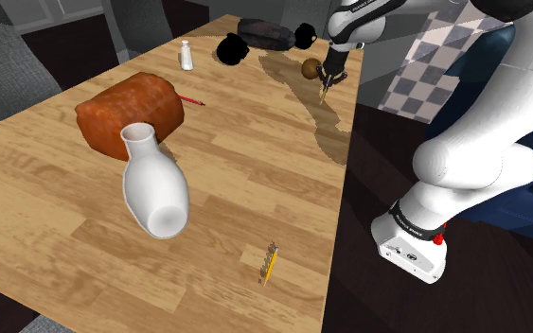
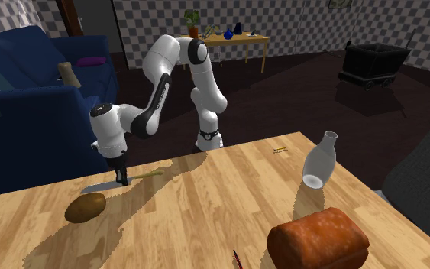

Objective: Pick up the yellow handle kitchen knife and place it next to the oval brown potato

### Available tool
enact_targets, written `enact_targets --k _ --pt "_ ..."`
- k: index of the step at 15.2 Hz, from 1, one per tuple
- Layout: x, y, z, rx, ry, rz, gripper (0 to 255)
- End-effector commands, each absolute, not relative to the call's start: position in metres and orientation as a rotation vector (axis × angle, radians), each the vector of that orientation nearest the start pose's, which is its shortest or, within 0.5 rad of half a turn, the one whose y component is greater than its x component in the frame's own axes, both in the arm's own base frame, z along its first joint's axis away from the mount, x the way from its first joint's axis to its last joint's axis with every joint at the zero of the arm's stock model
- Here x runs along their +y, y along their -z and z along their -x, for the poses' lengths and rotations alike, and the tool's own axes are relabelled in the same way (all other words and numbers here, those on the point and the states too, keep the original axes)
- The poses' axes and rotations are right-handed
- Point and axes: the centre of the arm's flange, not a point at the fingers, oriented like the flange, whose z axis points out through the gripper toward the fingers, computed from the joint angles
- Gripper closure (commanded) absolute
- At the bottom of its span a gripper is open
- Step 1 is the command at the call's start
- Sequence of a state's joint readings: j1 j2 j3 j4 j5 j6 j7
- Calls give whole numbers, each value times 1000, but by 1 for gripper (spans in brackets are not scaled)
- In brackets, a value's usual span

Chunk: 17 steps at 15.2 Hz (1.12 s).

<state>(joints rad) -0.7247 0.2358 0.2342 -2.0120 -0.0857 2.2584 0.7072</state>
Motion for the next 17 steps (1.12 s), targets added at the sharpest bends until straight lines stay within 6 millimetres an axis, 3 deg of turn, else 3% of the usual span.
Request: enact_targets --k 1,4,5,10,14,17 --pt "-286 -342 -521 1715 31 2645 255" --pt "-286 -342 -521 1715 31 2645 255" --pt "-286 -342 -521 1715 31 2645 0" --pt "-286 -342 -521 1715 31 2645 0" --pt "-285 -392 -520 1715 31 2645 0" --pt "-285 -392 -520 1715 31 2645 0"
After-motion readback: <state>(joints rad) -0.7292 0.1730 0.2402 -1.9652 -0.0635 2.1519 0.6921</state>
